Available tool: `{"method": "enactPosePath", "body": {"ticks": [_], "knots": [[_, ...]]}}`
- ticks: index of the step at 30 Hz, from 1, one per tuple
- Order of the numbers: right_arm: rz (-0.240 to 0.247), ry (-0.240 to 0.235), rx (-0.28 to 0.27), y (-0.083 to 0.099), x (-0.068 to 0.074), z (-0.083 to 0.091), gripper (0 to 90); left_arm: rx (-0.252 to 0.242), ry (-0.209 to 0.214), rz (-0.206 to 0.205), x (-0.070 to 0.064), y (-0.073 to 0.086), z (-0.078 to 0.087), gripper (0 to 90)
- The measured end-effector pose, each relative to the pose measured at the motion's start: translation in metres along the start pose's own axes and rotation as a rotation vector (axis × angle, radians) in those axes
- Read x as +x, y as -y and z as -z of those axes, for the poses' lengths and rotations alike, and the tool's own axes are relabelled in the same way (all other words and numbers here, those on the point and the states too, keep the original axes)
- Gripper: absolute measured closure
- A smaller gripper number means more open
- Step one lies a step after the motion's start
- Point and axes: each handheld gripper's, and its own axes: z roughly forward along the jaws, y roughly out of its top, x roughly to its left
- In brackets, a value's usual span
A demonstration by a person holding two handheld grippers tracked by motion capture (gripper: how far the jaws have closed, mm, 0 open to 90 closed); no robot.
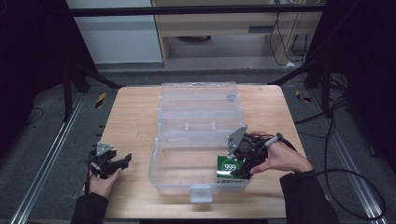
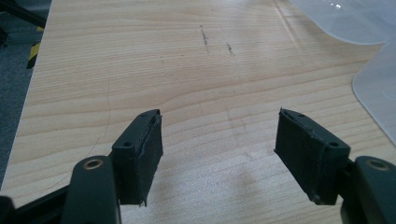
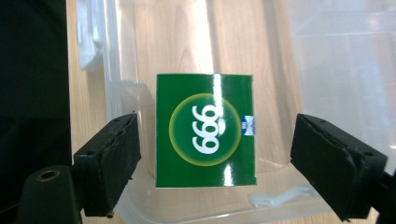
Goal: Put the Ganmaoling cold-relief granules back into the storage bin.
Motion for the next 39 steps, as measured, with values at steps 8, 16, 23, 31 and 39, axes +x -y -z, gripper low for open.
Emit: {"method": "enactPosePath", "body": {"ticks": [8, 16, 23, 31, 39], "knots": [[-0.113, 0.079, -0.135, 0.016, -0.004, 0.021, 14.3, -0.001, 0.002, 0.001, 0.0, 0.0, 0.0, 31.0], [-0.247, 0.189, -0.239, 0.056, -0.002, 0.037, 14.2, 0.001, 0.0, 0.001, 0.0, 0.0, 0.001, 31.1], [-0.442, 0.35, -0.313, 0.097, -0.003, 0.034, 15.2, 0.003, 0.008, 0.001, 0.0, 0.0, 0.001, 32.6], [-0.654, 0.487, -0.348, 0.14, -0.007, 0.006, 15.4, 0.008, 0.02, -0.004, 0.0, 0.0, 0.0, 38.0], [-0.777, 0.536, -0.316, 0.161, -0.009, -0.019, 15.0, 0.01, 0.031, -0.004, 0.001, 0.0, 0.001, 41.9]]}}
